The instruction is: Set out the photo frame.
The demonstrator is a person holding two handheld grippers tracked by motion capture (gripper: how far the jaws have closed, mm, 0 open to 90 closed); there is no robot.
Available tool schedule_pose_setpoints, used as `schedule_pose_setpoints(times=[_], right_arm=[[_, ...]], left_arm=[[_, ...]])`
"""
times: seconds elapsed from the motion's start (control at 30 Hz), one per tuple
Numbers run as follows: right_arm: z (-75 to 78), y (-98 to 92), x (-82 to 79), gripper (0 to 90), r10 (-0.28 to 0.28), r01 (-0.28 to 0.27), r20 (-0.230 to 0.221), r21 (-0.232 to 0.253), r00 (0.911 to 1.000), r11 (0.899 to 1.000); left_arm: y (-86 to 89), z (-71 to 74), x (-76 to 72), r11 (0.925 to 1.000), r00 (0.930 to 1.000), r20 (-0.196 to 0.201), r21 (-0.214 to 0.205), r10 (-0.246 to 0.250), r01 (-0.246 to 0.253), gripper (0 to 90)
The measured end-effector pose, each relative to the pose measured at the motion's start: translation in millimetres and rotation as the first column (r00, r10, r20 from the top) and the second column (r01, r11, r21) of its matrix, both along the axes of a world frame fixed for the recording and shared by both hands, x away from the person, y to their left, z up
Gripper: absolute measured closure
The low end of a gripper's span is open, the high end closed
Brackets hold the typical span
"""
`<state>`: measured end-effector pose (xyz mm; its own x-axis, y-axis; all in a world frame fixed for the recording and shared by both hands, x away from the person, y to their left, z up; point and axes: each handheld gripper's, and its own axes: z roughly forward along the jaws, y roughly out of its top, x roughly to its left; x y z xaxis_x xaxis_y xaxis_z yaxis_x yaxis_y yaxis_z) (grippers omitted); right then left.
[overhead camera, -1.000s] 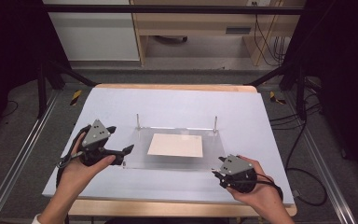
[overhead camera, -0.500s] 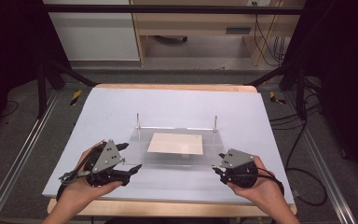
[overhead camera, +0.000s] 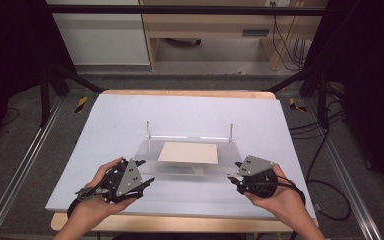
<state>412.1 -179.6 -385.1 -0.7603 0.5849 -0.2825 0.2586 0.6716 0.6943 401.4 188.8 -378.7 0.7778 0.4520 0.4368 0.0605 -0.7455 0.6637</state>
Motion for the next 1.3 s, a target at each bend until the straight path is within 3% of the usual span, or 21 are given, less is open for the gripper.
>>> schedule_pose_setpoints(times=[0.3,0.47,0.67,0.8,1.0,1.3], right_arm=[[7.0,-1.9,5.7,53.4,-0.002,0.003,-0.015,0.026,0.9999,1.000],[8.7,-2.2,7.3,53.5,0.000,0.001,-0.016,0.030,0.9999,1.000],[9.4,-2.9,7.5,53.7,-0.004,0.005,-0.018,0.037,0.9998,0.999],[10.2,-4.3,8.5,53.7,-0.007,0.007,-0.008,0.056,0.9999,0.998],[7.5,-10.2,9.1,52.3,0.003,-0.004,0.011,0.109,0.9999,0.994],[2.7,-16.0,11.5,49.4,-0.012,0.006,0.058,0.109,0.9982,0.994]], left_arm=[[-6.6,-5.8,14.0,0.9994,0.9994,0.001,0.006,0.034,-0.034,53.6],[-7.5,-7.6,17.8,0.9985,0.9986,0.023,0.026,0.047,-0.048,57.7],[-5.9,-6.7,20.6,0.9979,0.9975,0.030,0.012,0.064,-0.064,62.5],[-8.2,-2.6,19.8,0.9964,0.9956,0.048,0.019,0.081,-0.082,65.0],[-7.3,0.5,22.4,0.9965,0.9959,0.034,0.004,0.084,-0.084,65.0],[-6.8,6.7,25.6,0.9963,0.9962,0.018,-0.009,0.085,-0.085,65.4]])
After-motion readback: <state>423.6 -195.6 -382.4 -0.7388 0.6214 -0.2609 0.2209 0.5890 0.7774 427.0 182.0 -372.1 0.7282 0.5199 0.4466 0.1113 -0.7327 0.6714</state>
